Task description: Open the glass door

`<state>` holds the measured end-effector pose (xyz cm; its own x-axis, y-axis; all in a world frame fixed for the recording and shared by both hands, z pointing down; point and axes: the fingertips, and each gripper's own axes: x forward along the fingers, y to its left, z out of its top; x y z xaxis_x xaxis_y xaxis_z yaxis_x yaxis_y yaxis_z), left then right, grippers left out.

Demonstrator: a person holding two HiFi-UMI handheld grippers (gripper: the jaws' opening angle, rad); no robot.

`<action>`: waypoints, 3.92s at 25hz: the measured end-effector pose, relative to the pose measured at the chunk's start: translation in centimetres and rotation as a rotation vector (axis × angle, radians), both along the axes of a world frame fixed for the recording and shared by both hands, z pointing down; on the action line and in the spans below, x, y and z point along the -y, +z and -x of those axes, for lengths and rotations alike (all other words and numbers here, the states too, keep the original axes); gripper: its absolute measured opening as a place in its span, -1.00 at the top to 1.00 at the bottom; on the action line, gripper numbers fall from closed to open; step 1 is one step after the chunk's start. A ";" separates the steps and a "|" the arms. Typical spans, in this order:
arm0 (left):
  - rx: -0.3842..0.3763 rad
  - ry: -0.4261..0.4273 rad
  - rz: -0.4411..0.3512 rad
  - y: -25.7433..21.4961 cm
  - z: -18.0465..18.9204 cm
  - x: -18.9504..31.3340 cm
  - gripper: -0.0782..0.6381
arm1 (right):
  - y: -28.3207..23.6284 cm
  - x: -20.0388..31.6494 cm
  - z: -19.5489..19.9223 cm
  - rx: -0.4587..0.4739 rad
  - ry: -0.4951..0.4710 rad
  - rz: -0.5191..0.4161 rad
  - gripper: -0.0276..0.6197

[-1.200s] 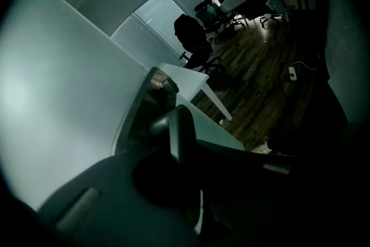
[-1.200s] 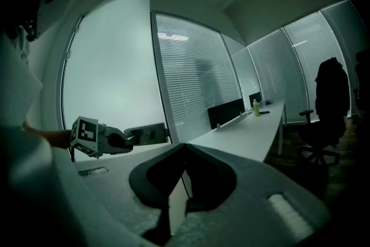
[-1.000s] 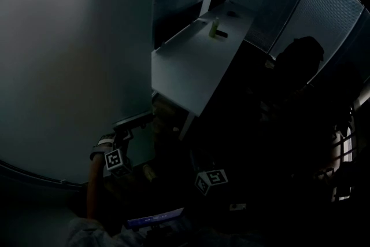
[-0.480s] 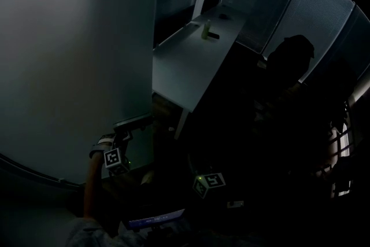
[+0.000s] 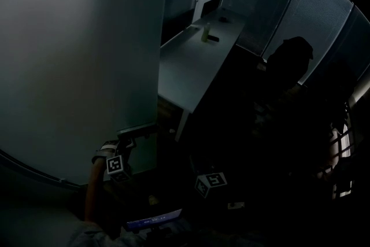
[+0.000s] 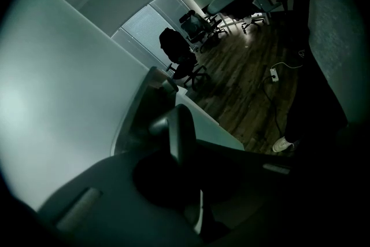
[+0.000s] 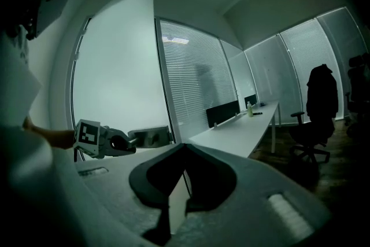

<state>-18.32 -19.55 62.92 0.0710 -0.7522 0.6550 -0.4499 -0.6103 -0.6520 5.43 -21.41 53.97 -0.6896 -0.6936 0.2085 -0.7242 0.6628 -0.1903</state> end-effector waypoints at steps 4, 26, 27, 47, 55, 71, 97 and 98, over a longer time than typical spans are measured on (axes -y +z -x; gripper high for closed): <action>0.003 0.018 -0.002 0.0 -0.5 -0.7 0.74 | -0.3 -0.4 0.4 0.003 -0.004 -0.011 0.91; 0.020 0.085 -0.019 0.0 -3.5 -6.1 0.75 | -1.1 -10.1 -2.8 -0.024 0.108 -0.011 0.91; 0.022 0.089 -0.020 0.1 -3.6 -6.3 0.75 | -1.0 -10.4 -3.0 -0.023 0.115 -0.013 0.91; 0.023 0.159 -0.036 0.1 -5.5 -9.8 0.75 | -0.6 -17.0 -4.4 -0.028 0.224 -0.031 0.91; 0.021 0.180 -0.035 0.1 -5.9 -10.8 0.75 | -0.6 -18.2 -5.2 -0.024 0.263 -0.027 0.91; 0.033 0.214 -0.046 0.4 -7.3 -14.3 0.75 | -0.5 -20.8 -8.6 -0.018 0.292 -0.023 0.91; 0.013 0.236 -0.038 0.4 -9.2 -21.1 0.64 | -0.8 -25.1 -11.3 -0.014 0.266 -0.024 0.91; 0.012 0.236 -0.038 0.3 -9.3 -21.2 0.64 | -0.7 -25.1 -11.4 -0.014 0.267 -0.022 0.91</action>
<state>-9.04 1.68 63.22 0.2403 -0.7394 0.6289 -0.2891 -0.6730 -0.6808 16.81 3.74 53.22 -0.4790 -0.8549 0.1993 -0.8762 0.4521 -0.1669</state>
